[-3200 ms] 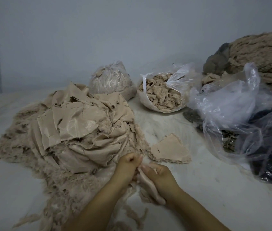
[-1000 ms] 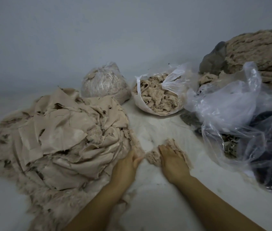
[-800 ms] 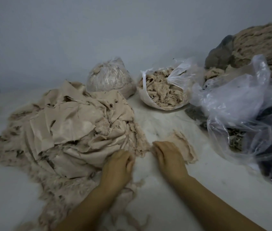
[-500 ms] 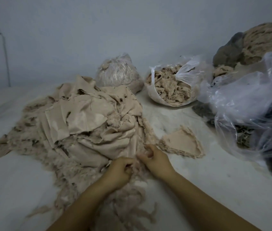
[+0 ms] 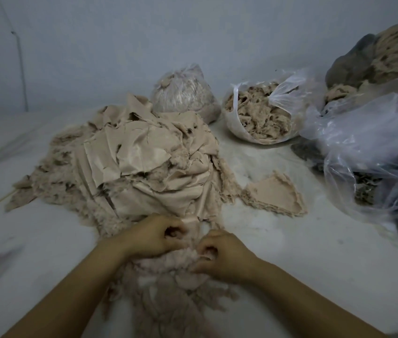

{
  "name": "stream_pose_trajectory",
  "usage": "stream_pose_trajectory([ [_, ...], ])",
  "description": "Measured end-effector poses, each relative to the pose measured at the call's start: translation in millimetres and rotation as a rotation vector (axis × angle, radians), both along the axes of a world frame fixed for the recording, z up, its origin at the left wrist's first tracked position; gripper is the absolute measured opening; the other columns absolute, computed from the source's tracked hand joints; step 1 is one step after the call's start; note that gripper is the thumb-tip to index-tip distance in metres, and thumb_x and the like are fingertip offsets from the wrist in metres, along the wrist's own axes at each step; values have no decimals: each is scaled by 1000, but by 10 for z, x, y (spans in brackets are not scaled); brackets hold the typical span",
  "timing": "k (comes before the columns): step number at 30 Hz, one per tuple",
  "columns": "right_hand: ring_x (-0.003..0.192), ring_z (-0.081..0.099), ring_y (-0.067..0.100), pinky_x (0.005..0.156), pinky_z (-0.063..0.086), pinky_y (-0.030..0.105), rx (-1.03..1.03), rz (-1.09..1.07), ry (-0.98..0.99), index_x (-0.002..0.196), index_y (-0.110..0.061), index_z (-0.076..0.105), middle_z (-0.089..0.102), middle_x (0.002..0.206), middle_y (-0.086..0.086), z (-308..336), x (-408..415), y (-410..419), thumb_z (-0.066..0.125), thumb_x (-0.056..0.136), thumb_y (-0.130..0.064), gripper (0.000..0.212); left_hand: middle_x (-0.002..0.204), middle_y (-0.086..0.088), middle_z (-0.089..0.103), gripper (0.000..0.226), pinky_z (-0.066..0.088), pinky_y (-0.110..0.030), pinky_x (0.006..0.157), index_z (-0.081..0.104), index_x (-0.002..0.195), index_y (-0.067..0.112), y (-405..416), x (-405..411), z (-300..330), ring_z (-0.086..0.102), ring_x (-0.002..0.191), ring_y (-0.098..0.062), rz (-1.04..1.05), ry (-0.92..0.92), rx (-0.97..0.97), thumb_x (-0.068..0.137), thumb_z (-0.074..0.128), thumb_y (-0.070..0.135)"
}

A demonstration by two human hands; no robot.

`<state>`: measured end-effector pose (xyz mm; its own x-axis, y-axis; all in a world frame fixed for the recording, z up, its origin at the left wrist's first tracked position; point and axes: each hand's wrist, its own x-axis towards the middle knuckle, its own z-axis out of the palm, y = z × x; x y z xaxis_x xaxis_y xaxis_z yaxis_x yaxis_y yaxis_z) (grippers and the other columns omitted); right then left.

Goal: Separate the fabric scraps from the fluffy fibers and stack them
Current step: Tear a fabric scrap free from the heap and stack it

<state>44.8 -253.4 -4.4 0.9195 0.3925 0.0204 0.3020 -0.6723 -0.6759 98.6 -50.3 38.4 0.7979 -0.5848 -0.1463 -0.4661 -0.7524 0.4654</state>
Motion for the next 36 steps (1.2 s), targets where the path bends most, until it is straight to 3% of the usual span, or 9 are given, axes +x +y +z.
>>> stream_pose_trajectory([
  [3,68,44,2,65,35,16,81,-55,-21,78,-27,55,50,73,-12,-12,-52,-64,64,89,-35,17,86,11,62,15,45,-27,79,64,80,23,12,0,-25,56,82,-6,-39,-83,137,91,55,19],
  [9,62,52,6,62,42,22,399,-341,32,80,-22,53,58,67,-6,-1,-148,-245,59,93,-24,14,72,11,53,24,39,-21,67,52,73,25,-89,8,-29,47,69,-4,246,-22,-403,96,50,19],
  [15,39,47,9,41,37,20,822,-610,64,80,-11,55,57,52,-5,18,-115,-358,50,95,-5,17,108,16,52,41,36,-12,93,64,102,30,2,-36,59,48,104,3,34,-100,-93,69,77,50],
  [18,39,44,10,39,34,18,936,-613,117,85,-10,60,57,54,-2,12,-108,-348,49,96,-4,17,95,10,54,27,39,-18,82,67,91,20,88,-81,111,50,93,-6,87,-254,-110,74,79,37],
  [20,41,48,13,40,38,20,972,-552,172,91,-9,61,63,61,5,24,-108,-346,52,95,-4,11,81,15,61,16,43,-15,70,66,78,33,123,-158,170,56,78,2,82,-85,-238,72,81,35],
  [24,52,63,18,44,50,26,906,-339,353,88,-5,62,68,66,12,83,-138,-321,63,90,-10,5,54,17,44,35,32,-14,50,44,61,26,-33,-272,178,40,51,1,75,87,-353,81,73,33],
  [29,59,63,19,53,51,26,808,-290,366,69,-10,65,69,69,13,157,-192,-412,62,91,-23,25,60,4,45,27,33,-21,53,53,70,13,-80,-309,176,39,55,-7,168,298,-553,85,62,34],
  [33,51,60,15,53,43,16,515,-265,347,42,-15,59,68,59,9,240,-253,-461,48,79,-65,64,54,15,53,36,35,-10,54,68,65,25,114,-426,272,42,50,2,-22,531,-50,85,58,53],
  [36,64,66,13,63,48,19,393,-395,213,50,-12,65,70,63,-3,192,-158,-331,53,87,-58,60,57,18,60,29,35,-6,62,76,73,22,133,-471,309,48,56,5,-40,577,76,82,67,48],
])
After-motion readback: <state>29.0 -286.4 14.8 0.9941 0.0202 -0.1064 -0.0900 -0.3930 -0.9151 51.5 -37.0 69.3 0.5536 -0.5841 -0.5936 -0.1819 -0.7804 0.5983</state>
